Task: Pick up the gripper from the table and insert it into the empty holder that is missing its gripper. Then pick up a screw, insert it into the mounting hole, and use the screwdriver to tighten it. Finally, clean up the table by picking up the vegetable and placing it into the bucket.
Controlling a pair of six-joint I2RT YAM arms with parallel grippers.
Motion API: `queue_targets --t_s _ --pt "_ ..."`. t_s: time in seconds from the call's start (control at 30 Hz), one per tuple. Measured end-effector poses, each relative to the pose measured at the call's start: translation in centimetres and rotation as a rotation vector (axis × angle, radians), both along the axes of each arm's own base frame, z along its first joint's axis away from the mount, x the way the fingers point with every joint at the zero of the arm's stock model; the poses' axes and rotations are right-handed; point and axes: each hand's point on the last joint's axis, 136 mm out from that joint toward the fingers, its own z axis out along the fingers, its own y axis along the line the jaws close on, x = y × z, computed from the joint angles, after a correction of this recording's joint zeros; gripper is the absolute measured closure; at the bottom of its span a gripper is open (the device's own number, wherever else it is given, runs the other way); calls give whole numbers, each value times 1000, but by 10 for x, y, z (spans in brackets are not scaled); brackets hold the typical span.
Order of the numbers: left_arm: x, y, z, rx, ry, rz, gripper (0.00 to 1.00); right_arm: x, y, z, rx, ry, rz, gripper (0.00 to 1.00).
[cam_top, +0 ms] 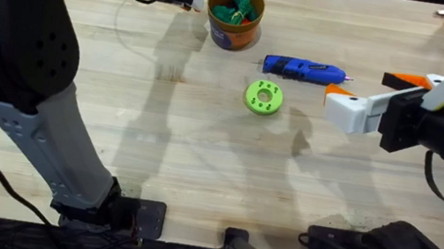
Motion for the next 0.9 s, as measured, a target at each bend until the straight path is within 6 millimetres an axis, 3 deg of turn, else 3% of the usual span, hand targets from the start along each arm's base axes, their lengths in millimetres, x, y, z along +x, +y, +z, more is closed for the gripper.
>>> queue_targets --t_s 0.27,0.4,0.53,0.7,0.9 --pt "3 1 -6 -16 5 35 954 -2 0 -2 -3 12 3 17" --pt "6 2 11 -25 -34 47 954 -2 0 -2 -2 12 3 17" --pt "3 -4 43 -34 -96 39 954 -2 0 -2 -2 12 3 17" --pt "-5 -35 69 -62 -148 -29 954 -2 0 -2 -3 13 3 17" --pt "-18 -80 65 -109 -121 -135 954 -2 0 -2 -2 12 3 17"
